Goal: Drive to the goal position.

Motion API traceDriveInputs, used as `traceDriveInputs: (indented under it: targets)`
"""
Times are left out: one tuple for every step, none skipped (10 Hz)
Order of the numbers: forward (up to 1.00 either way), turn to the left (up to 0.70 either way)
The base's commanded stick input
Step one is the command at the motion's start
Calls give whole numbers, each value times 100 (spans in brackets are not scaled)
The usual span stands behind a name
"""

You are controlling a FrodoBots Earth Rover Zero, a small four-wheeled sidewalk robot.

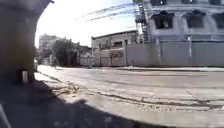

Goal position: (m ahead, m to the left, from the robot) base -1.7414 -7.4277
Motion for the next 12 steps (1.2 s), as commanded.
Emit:
traceDriveInputs:
  targets:
    - [0,-100]
    - [0,-100]
    - [0,-100]
    - [0,-100]
    - [0,-100]
    - [0,-100]
    - [0,-100]
    - [0,-100]
    - [0,-100]
    - [0,-100]
    - [0,-100]
    - [0,-100]
